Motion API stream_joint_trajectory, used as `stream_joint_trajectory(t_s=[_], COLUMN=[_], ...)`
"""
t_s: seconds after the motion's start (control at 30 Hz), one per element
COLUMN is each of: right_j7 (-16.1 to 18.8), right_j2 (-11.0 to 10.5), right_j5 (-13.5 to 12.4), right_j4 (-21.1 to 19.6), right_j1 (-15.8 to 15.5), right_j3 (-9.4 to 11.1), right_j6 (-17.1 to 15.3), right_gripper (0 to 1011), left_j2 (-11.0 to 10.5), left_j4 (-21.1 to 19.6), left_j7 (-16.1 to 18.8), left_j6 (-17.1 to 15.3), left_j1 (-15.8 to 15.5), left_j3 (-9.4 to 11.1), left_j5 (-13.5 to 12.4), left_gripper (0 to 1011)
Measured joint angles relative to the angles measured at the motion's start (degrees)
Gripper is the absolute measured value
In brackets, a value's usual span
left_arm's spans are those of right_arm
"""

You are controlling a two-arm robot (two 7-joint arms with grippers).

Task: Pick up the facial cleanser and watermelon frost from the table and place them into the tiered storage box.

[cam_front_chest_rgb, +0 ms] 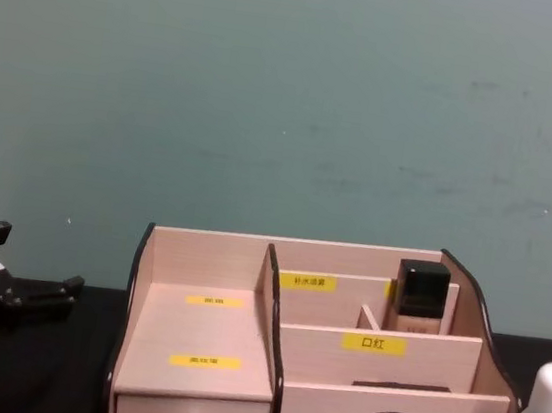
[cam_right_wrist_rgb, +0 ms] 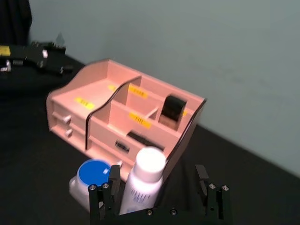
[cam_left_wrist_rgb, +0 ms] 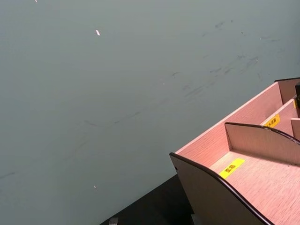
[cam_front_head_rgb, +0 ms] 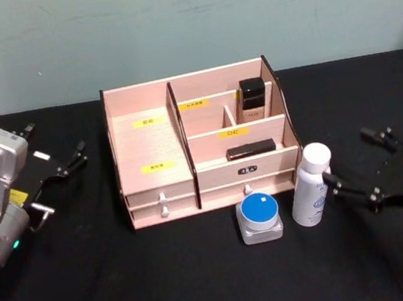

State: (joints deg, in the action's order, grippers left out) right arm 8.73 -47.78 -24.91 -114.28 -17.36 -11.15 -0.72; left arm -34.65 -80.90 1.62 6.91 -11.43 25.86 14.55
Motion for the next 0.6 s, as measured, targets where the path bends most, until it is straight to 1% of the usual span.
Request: stream_joint_trajectory(t_s=[0.13,0.23,0.27,0.37,0.6], right_j7=[1.33,2.7,2.7,3.75,5.36], right_j2=[0.66,1.59,1.59,2.68,4.73], right_j5=[-0.52,-0.93,-0.93,-1.02,-0.97], right_j4=[1.35,2.9,2.9,4.61,7.33], right_j1=[0.41,1.25,1.25,2.36,4.57], right_j3=[-0.86,-1.63,-1.63,-2.24,-3.27], right_j6=[-1.6,-2.95,-2.95,-3.93,-4.81], right_gripper=[1002,1002,1003,1003,1002], left_j2=[0.0,0.0,0.0,0.0,0.0], left_j4=[0.0,0.0,0.0,0.0,0.0], left_j7=[0.0,0.0,0.0,0.0,0.0], left_j6=[0.0,0.0,0.0,0.0,0.0], left_j1=[0.0,0.0,0.0,0.0,0.0], left_j3=[0.0,0.0,0.0,0.0,0.0], left_j5=[0.0,0.0,0.0,0.0,0.0], left_gripper=[1001,1001,1001,1001,1001])
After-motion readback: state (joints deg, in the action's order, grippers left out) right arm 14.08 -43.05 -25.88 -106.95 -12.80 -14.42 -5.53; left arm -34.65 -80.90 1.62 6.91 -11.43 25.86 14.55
